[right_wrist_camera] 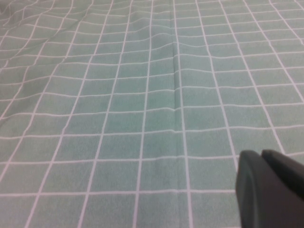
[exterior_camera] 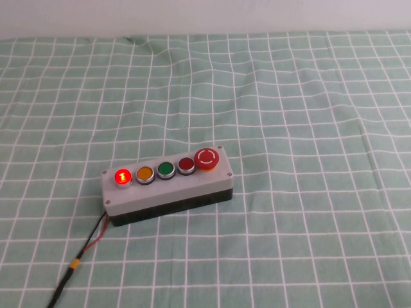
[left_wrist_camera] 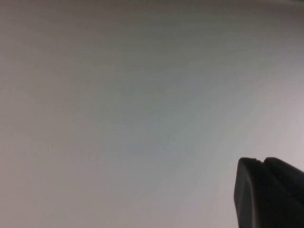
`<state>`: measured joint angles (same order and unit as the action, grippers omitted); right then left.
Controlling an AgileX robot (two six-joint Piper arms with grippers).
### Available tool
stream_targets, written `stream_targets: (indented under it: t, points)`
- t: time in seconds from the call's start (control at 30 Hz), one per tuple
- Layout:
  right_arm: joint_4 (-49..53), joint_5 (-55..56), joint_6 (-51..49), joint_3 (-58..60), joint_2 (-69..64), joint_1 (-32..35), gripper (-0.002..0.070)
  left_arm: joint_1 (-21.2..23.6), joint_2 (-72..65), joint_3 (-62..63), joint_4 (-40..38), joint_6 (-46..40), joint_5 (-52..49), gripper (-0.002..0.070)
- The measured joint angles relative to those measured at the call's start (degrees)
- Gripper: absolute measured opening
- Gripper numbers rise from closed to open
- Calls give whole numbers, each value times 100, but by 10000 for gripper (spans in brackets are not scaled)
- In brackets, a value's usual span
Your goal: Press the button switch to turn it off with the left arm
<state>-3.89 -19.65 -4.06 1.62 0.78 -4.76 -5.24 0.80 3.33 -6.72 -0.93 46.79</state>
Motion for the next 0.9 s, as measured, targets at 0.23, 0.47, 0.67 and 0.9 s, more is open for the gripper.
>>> stream_targets:
  t: [0.23,0.47,0.67,0.9]
  points:
    - [0,0,0,0,0,0,-16,0,-74,1946,0,28,-1978,-4]
    - [0,0,0,0,0,0,-16,0,-1246,4069,0,222,-4586,-4]
    - [0,0,0,0,0,0,-16,0,-2756,5487,0,247,-7012,-4]
    - [0,0,0,0,0,0,-16,0,-4299,5796,-86,259,-7618,-4]
